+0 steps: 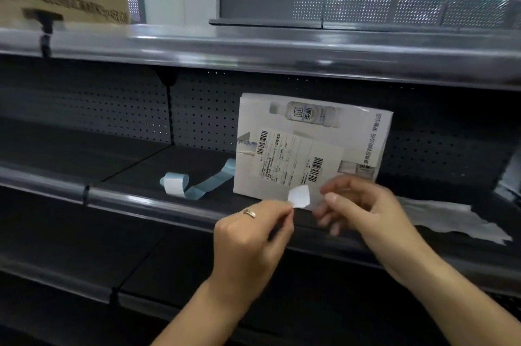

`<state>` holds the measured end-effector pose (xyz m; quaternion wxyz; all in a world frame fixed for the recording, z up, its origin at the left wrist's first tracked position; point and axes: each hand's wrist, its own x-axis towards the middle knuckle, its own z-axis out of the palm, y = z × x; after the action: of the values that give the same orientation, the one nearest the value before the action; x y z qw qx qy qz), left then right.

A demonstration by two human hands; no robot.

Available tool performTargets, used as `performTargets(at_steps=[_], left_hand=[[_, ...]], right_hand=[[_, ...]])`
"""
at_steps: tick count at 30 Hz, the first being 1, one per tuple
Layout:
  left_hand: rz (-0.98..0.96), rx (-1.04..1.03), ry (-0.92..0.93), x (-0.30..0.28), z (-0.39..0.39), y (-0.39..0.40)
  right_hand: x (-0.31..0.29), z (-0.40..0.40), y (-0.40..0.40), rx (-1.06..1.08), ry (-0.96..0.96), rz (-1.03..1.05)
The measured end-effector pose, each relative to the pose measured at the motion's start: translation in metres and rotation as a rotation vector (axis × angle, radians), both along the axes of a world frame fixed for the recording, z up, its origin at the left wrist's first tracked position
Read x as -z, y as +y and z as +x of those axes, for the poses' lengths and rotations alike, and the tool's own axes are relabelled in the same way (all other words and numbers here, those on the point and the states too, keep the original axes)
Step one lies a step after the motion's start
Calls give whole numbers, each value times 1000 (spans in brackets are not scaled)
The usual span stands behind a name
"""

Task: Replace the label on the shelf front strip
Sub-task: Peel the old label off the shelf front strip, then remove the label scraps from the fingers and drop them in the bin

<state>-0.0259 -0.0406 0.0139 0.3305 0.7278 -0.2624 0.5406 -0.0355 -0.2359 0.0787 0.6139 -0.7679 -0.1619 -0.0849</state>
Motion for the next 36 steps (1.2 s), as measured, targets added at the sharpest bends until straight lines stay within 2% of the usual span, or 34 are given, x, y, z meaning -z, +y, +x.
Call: performTargets(at_steps=[3,7,14,18,22,26,31,36], left_hand=[[125,-22,-68,1,6,4],[171,-3,-79,4,10,6],[-48,212,7,9,19,4],[-275,427,298,0,23,6],[-195,568,449,-16,36,14],[-132,637,412,-23,42,16],[-184,705,403,-25,40,19],[-226,683,445,-21,37,26]], right_hand=[[5,4,15,19,128,92],[8,4,30,66,97,83],[8,9,36,160,-2,119],[4,7,38,162,19,144],[5,5,35,146,51,159],[5,4,34,153,54,164],[3,4,37,152,57,169],[5,5,45,132,76,153]])
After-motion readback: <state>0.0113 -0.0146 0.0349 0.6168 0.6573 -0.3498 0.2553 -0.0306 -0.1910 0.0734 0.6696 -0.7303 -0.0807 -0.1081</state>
